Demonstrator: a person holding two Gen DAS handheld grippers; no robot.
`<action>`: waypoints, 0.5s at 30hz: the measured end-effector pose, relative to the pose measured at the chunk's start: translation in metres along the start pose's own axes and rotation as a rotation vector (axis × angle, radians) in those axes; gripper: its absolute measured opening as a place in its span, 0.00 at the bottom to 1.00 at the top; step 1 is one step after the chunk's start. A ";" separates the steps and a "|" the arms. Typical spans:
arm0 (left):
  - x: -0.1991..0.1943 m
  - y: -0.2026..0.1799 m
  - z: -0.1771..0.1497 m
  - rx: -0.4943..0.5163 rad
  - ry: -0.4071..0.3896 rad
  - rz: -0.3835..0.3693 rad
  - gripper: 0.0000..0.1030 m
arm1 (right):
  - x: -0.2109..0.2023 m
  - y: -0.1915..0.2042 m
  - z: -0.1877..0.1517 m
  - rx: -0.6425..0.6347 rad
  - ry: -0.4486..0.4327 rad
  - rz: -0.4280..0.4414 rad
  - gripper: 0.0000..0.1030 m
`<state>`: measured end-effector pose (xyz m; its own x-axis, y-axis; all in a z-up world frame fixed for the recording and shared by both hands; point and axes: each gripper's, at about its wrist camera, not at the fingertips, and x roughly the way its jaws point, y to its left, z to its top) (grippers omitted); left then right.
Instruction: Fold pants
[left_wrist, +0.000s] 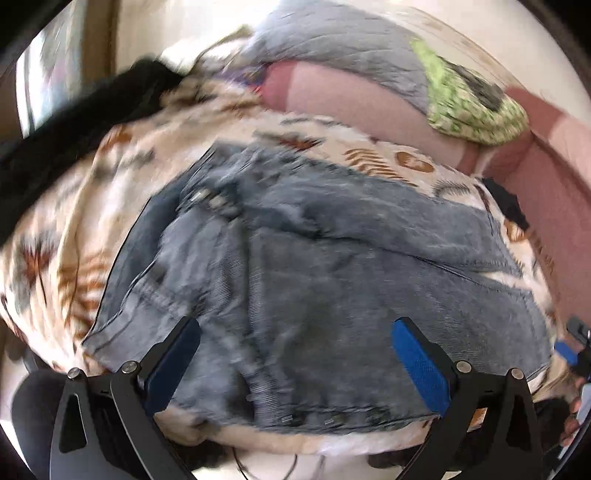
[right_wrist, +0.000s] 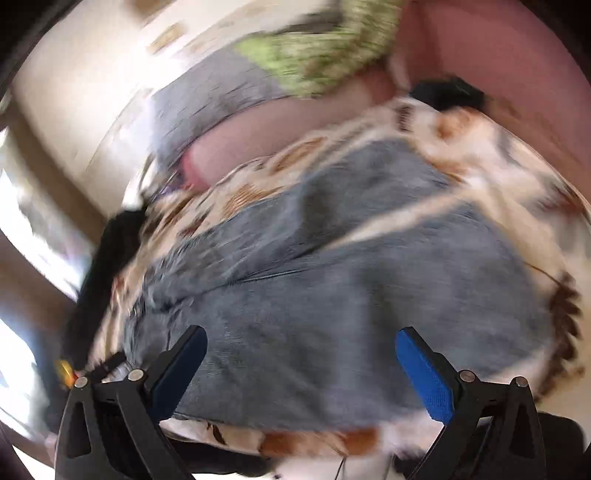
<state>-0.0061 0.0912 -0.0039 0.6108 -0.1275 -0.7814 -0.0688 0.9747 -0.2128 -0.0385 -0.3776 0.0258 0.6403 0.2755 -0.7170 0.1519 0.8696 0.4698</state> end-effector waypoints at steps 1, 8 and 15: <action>0.001 0.011 0.000 -0.022 0.016 -0.003 1.00 | -0.007 -0.020 0.006 0.035 0.017 -0.036 1.00; 0.005 0.061 -0.005 -0.129 0.049 0.030 1.00 | 0.001 -0.113 0.019 0.250 0.147 -0.035 0.99; 0.002 0.081 -0.006 -0.195 0.030 0.003 1.00 | 0.024 -0.126 0.013 0.289 0.203 -0.130 0.78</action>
<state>-0.0152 0.1684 -0.0263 0.5865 -0.1335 -0.7989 -0.2235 0.9214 -0.3180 -0.0324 -0.4856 -0.0441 0.4440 0.2708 -0.8542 0.4473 0.7590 0.4731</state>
